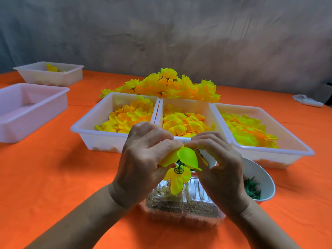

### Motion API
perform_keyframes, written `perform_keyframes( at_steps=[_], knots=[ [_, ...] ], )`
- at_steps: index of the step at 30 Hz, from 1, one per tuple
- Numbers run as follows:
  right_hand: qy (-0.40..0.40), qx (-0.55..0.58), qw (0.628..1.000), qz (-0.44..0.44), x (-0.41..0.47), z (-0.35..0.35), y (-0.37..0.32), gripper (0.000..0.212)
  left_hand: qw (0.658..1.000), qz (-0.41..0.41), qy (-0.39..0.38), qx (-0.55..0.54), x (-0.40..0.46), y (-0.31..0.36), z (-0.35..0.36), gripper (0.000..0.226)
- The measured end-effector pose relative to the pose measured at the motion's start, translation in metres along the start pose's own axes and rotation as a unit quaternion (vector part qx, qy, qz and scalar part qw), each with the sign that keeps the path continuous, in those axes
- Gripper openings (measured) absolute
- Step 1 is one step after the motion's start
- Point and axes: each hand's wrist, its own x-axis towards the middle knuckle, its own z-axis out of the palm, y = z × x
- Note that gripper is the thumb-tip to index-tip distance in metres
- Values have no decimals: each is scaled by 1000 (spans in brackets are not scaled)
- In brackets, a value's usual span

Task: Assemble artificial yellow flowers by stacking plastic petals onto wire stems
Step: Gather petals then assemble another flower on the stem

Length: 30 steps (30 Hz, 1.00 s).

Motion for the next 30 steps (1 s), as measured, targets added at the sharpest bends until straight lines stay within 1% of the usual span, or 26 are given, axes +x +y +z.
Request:
perform_keyframes(
  at_steps=[1,4,7,10,12,13,16,18,19,21,23,25,27,29,30],
  knots=[
    [3,-18,1000,-20,0,0,0,5,1000,5,6,5,-1,0,0,30],
    [3,-68,995,-69,1,-2,1,10,999,26,22,34,-3,1,3,23],
    [1,-90,992,-87,2,-3,1,9,995,51,40,71,-3,2,5,16],
    [9,-68,995,-67,0,-4,2,7,991,77,51,100,-4,2,6,10],
    [20,-35,998,-38,-2,-4,2,5,990,83,54,101,-5,1,7,12],
    [26,-24,999,-26,-3,-4,2,9,991,78,53,96,-5,1,7,15],
    [29,-12,999,-11,-4,-3,2,18,997,39,42,60,-5,0,8,22],
    [25,-18,999,-13,-3,-3,3,20,999,1,24,29,-4,1,8,21],
    [23,-24,999,-13,-3,-2,2,21,1000,-28,9,4,-3,2,8,19],
    [17,-23,1000,-5,-2,0,2,19,991,-103,-23,-80,1,3,6,20],
    [12,-7,1000,6,-2,1,2,16,978,-144,-44,-147,5,2,4,20],
    [10,-2,1000,8,-3,2,2,14,983,-128,-51,-124,7,2,2,22],
    [9,2,1000,15,-3,3,2,7,994,-79,-45,-63,6,1,2,17],
    [8,3,1000,21,-3,3,1,8,999,-15,-31,1,4,1,2,15],
    [6,2,1000,18,-3,3,0,8,1000,-1,-25,18,3,1,3,16]
  ],
)
